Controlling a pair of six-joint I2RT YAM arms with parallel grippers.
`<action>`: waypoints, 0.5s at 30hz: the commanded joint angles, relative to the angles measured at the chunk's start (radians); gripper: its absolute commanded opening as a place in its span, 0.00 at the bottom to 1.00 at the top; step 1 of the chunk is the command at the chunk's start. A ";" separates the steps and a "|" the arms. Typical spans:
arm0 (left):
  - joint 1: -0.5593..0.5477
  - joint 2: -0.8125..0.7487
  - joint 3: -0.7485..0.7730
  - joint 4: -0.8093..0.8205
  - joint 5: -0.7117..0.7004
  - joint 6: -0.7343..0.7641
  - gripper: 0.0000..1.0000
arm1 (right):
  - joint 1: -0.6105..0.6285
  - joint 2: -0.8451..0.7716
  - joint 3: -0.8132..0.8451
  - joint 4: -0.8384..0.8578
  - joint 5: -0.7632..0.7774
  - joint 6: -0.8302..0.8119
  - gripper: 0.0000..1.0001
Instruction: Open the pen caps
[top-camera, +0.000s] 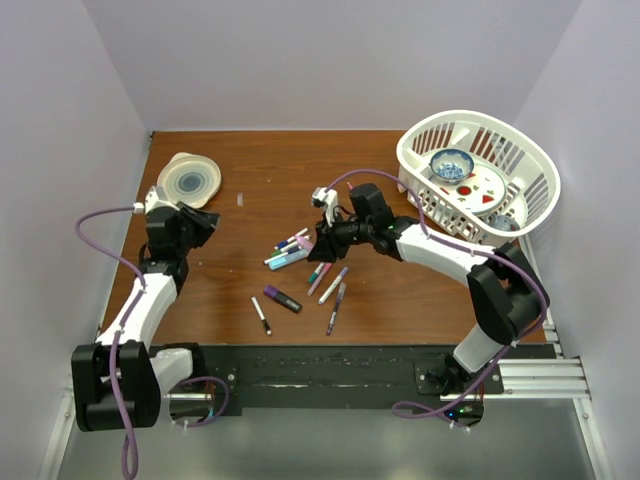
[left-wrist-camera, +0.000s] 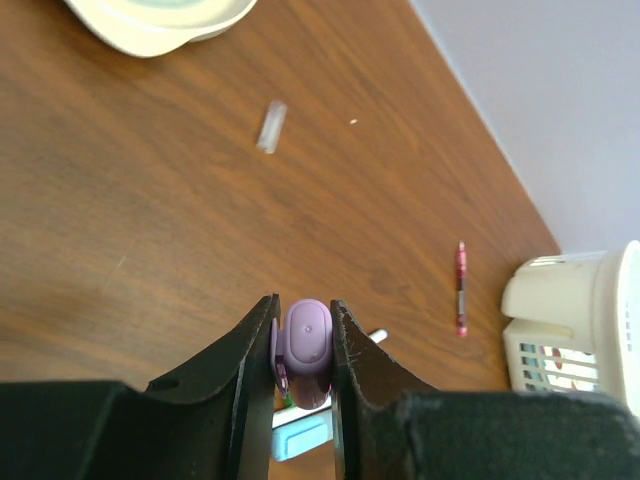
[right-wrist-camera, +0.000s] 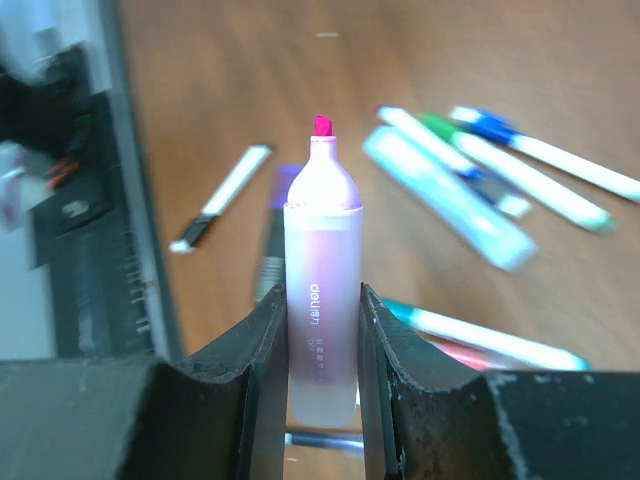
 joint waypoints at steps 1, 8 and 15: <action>0.012 0.035 -0.027 0.056 -0.008 0.053 0.00 | -0.070 -0.024 0.010 0.002 0.165 -0.027 0.00; 0.011 0.193 0.031 0.056 0.012 0.060 0.00 | -0.161 0.002 0.008 0.001 0.267 -0.047 0.00; -0.005 0.365 0.145 0.039 0.003 0.091 0.01 | -0.175 0.019 0.019 -0.010 0.270 -0.058 0.00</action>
